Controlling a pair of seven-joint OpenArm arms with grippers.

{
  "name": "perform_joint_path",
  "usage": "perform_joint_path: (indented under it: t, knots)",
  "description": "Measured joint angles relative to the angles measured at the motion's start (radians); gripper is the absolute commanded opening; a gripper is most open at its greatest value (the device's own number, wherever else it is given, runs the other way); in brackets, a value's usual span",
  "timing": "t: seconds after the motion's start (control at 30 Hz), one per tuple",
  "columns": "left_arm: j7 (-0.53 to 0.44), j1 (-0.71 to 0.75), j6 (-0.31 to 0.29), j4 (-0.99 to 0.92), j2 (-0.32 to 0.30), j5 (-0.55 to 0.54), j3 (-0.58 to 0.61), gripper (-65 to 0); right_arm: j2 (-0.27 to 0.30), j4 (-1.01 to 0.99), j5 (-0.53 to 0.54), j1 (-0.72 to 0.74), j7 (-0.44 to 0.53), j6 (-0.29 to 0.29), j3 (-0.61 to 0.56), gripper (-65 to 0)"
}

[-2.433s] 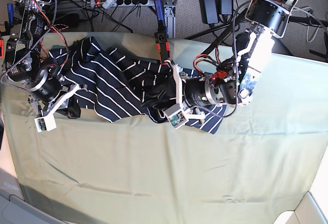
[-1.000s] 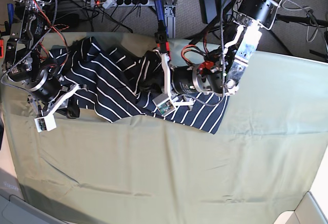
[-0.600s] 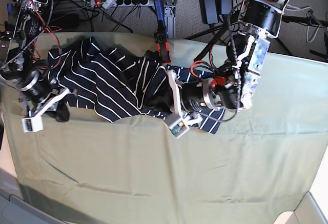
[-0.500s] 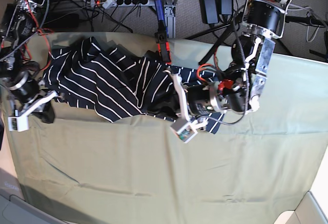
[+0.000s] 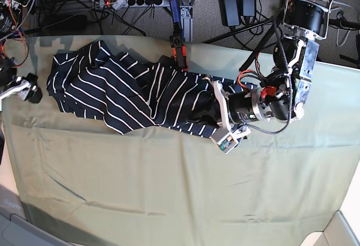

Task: Fold the T-shirt properly

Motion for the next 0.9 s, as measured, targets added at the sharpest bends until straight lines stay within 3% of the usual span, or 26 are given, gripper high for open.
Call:
perform_joint_path:
  t: [0.9]
  knots:
    - [-0.003, -0.002, 0.0, 0.0, -0.003, -0.003, 0.0, -65.0, -0.075, -0.068, 0.089, -0.004, 0.03, 0.008, -0.256, -24.3]
